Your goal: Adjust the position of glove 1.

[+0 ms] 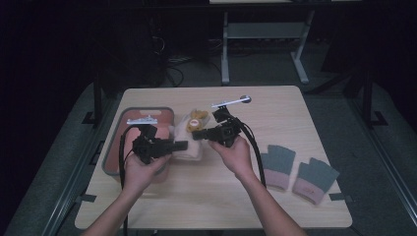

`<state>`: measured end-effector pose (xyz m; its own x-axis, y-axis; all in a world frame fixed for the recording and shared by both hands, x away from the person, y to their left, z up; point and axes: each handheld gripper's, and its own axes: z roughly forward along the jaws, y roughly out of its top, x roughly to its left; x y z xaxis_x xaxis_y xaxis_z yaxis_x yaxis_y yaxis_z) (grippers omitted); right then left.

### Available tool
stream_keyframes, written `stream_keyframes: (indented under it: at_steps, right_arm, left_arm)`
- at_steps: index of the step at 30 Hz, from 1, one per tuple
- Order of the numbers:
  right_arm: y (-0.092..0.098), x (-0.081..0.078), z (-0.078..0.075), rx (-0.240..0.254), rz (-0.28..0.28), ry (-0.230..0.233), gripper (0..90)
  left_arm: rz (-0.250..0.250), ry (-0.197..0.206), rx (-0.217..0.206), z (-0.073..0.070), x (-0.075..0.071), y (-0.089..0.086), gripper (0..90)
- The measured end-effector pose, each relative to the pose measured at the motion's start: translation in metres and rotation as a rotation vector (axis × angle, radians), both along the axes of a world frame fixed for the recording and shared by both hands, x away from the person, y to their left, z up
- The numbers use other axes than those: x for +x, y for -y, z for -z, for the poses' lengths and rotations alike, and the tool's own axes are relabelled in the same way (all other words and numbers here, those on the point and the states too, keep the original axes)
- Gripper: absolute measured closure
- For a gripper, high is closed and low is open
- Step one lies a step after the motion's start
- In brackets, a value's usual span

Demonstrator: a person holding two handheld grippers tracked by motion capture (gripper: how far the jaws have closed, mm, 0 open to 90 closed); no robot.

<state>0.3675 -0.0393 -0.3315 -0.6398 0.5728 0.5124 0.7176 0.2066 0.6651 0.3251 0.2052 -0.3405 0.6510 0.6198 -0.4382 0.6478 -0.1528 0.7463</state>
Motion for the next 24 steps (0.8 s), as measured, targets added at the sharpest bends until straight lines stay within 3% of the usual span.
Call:
stream_keyframes:
  at_steps: [24]
  right_arm:
    - [-0.045,0.016,-0.026,0.007,-0.053,0.027,82.8]
  left_arm:
    - [-0.046,0.023,-0.031,-0.022,0.004,-0.049,69.7]
